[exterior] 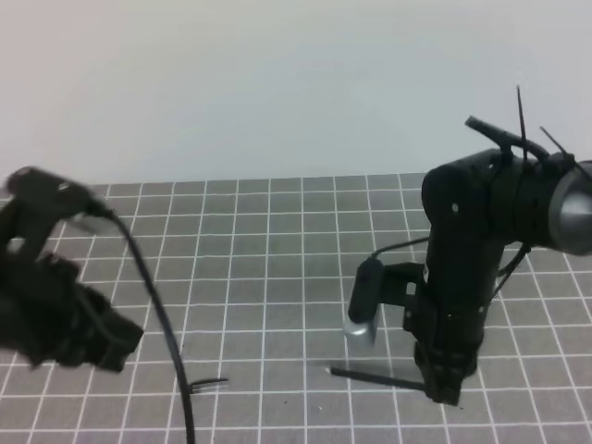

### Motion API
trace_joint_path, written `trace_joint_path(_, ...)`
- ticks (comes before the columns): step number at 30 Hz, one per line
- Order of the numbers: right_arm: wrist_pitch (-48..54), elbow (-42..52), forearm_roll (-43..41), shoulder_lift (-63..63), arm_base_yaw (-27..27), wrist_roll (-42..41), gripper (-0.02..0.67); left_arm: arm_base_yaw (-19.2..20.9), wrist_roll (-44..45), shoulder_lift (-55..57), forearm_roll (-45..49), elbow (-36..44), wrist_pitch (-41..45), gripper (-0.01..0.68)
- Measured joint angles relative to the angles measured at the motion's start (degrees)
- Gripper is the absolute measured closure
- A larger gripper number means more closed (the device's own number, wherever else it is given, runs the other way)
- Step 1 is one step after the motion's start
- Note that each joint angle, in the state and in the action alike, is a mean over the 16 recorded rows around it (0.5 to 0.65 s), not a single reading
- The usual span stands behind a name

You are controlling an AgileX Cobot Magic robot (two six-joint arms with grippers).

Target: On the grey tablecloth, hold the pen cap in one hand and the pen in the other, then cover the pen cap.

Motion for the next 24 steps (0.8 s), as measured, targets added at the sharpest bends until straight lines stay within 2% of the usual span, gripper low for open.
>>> trace_joint_path(6,5.6,-2.4,-0.4,-1.3,-0.1,4.0,0.582,0.0,2.8,12.2,0.7,-7.3,1.9,0.632)
trace_joint_path(12,7.8,-4.2,-1.0,-2.2,-1.2,5.4,0.582,-1.2,4.9,23.0,2.0,-12.9,2.8,0.492)
trace_joint_path(18,7.8,-5.1,-0.6,-2.8,-5.2,6.4,0.582,-4.1,13.3,29.7,5.0,-16.3,2.6,0.334)
trace_joint_path(21,7.8,-5.3,1.0,-2.8,-8.2,7.2,0.582,-5.9,18.6,31.7,6.5,-17.2,1.9,0.286)
trace_joint_path(24,7.8,-5.3,2.8,-2.9,-11.2,8.0,0.582,-7.5,23.1,33.2,8.3,-17.7,1.0,0.271)
